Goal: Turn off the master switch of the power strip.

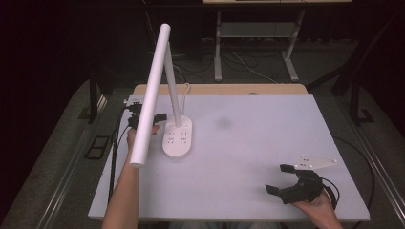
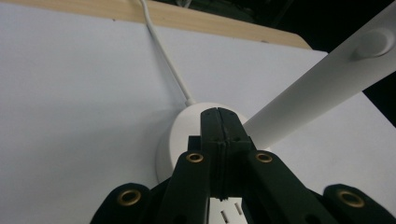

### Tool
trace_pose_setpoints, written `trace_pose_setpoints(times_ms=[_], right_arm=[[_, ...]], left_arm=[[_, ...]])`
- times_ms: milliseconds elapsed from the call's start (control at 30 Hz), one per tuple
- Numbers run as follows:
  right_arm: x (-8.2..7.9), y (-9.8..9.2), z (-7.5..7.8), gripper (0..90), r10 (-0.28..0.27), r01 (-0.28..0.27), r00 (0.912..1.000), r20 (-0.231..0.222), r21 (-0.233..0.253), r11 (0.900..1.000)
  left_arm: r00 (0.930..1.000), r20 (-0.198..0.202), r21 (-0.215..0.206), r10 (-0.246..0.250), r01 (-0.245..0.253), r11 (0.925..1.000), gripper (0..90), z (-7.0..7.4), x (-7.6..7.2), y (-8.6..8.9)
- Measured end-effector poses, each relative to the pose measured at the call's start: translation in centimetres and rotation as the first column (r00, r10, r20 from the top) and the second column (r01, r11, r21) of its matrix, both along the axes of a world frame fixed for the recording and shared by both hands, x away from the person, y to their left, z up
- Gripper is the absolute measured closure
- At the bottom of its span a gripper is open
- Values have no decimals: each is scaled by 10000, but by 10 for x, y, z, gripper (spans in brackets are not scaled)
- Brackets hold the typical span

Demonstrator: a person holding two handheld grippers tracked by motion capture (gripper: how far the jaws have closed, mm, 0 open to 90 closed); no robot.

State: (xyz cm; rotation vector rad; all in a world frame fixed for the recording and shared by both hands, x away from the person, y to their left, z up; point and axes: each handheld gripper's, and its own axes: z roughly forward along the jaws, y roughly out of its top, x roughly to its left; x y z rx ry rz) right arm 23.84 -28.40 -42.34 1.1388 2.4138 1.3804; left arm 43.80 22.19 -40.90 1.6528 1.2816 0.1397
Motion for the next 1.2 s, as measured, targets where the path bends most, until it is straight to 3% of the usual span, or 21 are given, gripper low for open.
trace_pose_setpoints(times_ms=[133, 467, 567, 633, 833, 1000, 1133, 1200], right_arm=[[1, 0, 0, 0, 33, -33, 10000, 22, -27, 10000], [0, 1, 0, 0, 53, -53, 10000, 25, 7, 10000], [1, 2, 0, 0, 67, -67, 10000, 56, 0, 10000], [1, 3, 0, 0, 84, -84, 10000, 47, 0, 10000], [1, 2, 0, 0, 61, -61, 10000, 17, 4, 10000], [1, 2, 1, 0, 20, -20, 10000, 18, 37, 10000], [1, 2, 0, 0, 35, -35, 10000, 18, 26, 10000], [0, 2, 0, 0, 38, -38, 10000, 12, 26, 10000]], left_arm=[[9998, 118, 102, 181, -182, 9998, 895, 9, -6, 6], [9973, 736, 294, 82, -104, 9995, 760, 30, -29, 18], [9965, 838, -18, 16, -15, 10000, 717, 33, -38, 23], [9955, 952, 32, 37, -41, 10000, 679, 34, -43, 25], [9940, 1089, 80, -62, 54, 10000, 522, 33, -59, 30], [9917, 1289, -263, 22, 12, 9997, 381, 32, -74, 36], [9905, 1368, -17, -132, 135, 9999, 231, 30, -86, 37], [9904, 1365, -124, -203, 222, 9997, 161, 28, -93, 35]])
